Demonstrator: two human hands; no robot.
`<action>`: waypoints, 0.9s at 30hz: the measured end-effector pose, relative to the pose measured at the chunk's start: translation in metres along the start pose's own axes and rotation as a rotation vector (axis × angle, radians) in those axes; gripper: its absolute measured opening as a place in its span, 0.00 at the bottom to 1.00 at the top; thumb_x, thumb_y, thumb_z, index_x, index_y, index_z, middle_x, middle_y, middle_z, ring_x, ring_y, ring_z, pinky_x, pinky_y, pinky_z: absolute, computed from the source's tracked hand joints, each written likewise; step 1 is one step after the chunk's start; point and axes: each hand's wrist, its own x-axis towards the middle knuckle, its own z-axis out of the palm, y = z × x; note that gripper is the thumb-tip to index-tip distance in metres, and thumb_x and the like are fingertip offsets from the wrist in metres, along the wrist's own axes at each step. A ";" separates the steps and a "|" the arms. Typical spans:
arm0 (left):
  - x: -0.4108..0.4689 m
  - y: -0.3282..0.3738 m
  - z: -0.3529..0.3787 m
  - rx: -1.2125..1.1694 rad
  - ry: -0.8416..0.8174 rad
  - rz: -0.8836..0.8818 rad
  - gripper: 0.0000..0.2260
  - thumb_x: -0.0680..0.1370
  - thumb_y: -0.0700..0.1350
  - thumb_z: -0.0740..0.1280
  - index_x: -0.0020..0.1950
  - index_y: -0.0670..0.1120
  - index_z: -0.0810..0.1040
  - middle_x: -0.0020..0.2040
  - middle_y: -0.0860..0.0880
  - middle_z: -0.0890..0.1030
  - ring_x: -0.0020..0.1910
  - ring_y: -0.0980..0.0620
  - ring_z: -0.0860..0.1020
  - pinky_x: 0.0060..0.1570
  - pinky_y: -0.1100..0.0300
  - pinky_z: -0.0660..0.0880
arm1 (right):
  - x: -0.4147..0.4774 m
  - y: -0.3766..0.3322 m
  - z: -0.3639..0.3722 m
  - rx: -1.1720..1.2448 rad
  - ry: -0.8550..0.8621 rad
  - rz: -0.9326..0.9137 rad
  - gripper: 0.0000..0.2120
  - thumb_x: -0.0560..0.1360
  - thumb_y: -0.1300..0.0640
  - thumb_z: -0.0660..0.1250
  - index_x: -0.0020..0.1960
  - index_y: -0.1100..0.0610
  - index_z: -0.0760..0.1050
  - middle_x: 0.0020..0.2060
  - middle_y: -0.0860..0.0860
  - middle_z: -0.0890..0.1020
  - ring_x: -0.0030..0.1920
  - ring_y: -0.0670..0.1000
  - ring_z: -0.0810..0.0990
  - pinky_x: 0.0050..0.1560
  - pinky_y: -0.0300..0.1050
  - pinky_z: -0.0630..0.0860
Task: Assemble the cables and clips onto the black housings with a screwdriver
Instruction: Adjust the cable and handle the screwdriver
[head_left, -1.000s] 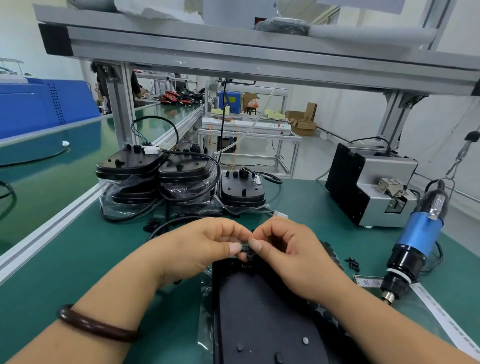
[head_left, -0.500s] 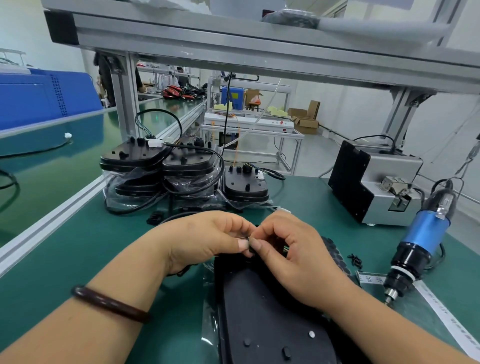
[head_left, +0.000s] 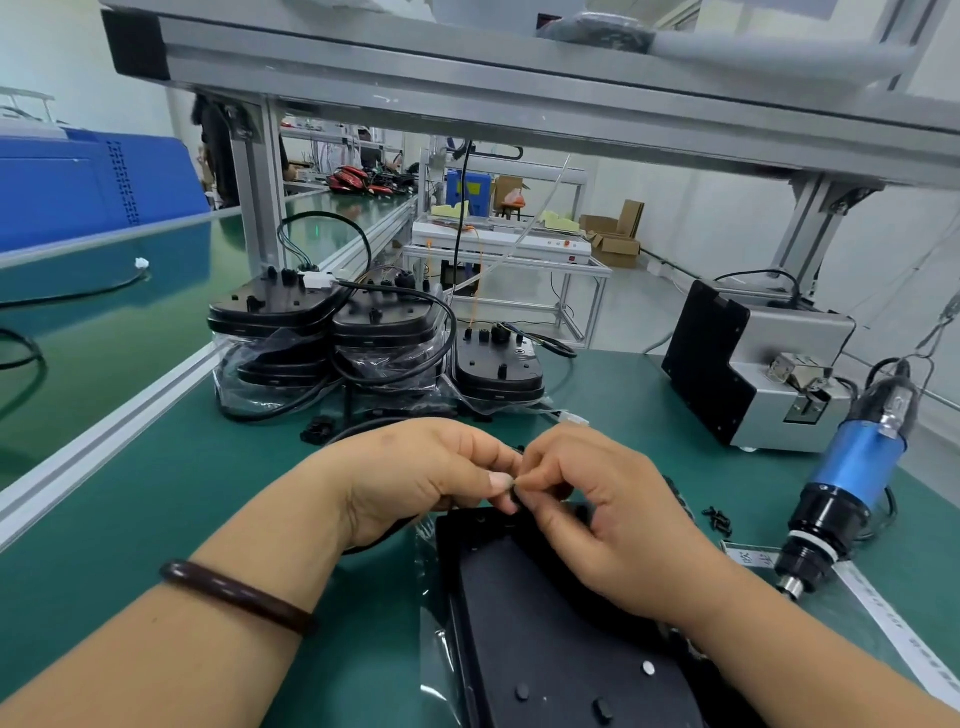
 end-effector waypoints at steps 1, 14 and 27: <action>0.000 0.000 0.000 0.006 -0.004 0.007 0.13 0.72 0.42 0.66 0.54 0.42 0.82 0.45 0.46 0.80 0.46 0.50 0.72 0.51 0.62 0.68 | 0.000 -0.001 0.000 -0.031 -0.010 -0.022 0.05 0.72 0.66 0.67 0.39 0.59 0.76 0.40 0.49 0.79 0.41 0.45 0.76 0.42 0.39 0.74; 0.003 -0.002 0.001 -0.048 0.000 0.001 0.08 0.68 0.42 0.67 0.43 0.45 0.84 0.41 0.44 0.79 0.41 0.48 0.68 0.47 0.57 0.64 | -0.001 0.004 -0.004 -0.035 -0.022 -0.065 0.04 0.72 0.63 0.72 0.39 0.61 0.79 0.42 0.48 0.79 0.41 0.42 0.77 0.45 0.31 0.73; -0.007 0.010 -0.003 0.343 0.101 -0.048 0.12 0.75 0.43 0.70 0.57 0.53 0.79 0.50 0.52 0.84 0.51 0.54 0.81 0.55 0.60 0.76 | 0.001 0.008 -0.002 0.046 -0.020 0.067 0.03 0.72 0.64 0.70 0.40 0.59 0.79 0.39 0.50 0.79 0.41 0.44 0.77 0.45 0.35 0.73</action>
